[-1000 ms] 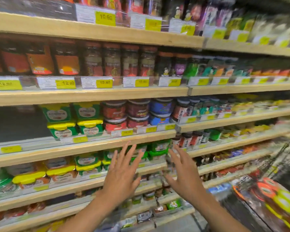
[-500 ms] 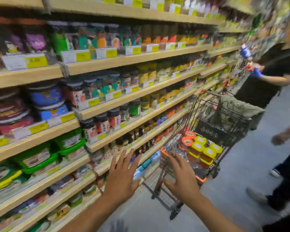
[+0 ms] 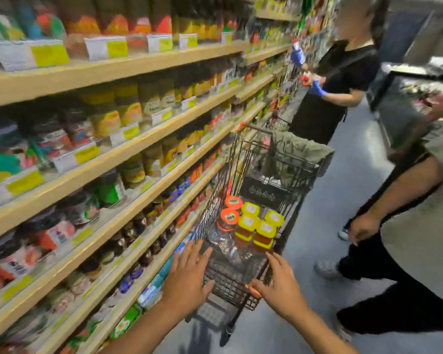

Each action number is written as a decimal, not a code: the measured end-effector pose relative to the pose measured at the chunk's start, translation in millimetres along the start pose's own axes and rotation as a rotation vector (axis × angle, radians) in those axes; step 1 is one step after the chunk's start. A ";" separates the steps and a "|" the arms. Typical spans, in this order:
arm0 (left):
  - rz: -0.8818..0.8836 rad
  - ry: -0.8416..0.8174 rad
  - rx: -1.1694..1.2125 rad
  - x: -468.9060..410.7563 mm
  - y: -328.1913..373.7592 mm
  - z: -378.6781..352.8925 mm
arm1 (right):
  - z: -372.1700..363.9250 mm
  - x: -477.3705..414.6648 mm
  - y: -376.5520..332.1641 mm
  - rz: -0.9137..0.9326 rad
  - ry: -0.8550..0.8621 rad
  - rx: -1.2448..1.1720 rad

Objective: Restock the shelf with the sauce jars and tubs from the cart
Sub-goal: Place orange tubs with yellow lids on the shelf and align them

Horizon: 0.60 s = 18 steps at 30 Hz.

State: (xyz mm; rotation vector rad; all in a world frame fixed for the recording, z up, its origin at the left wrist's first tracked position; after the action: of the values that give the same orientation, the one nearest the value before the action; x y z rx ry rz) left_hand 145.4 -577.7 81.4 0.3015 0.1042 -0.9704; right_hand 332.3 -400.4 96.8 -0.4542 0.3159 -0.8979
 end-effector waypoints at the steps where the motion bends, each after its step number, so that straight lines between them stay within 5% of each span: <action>1: -0.002 -0.022 0.014 -17.4 -1.4 -7.6 | -1.5 -14.5 3.7 -0.020 -0.010 0.011; 18: -0.005 -0.227 0.171 -201.3 4.8 -107.7 | -37.7 -219.7 71.2 -0.089 -0.181 0.181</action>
State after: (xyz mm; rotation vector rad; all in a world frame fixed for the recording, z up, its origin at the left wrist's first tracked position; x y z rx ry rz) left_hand 40.9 -382.9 24.2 0.3456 -0.1855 -1.0145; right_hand 234.5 -194.2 45.0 -0.3813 0.0484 -0.9558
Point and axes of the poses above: each hand's wrist, its own x-axis away from the middle knuckle, its own z-axis out of the back of the hand, y = z × x, the point moved 1 cm from there along -x, towards the middle knuckle, and after that the axes turned 15 degrees about y, right-handed, at the moved point
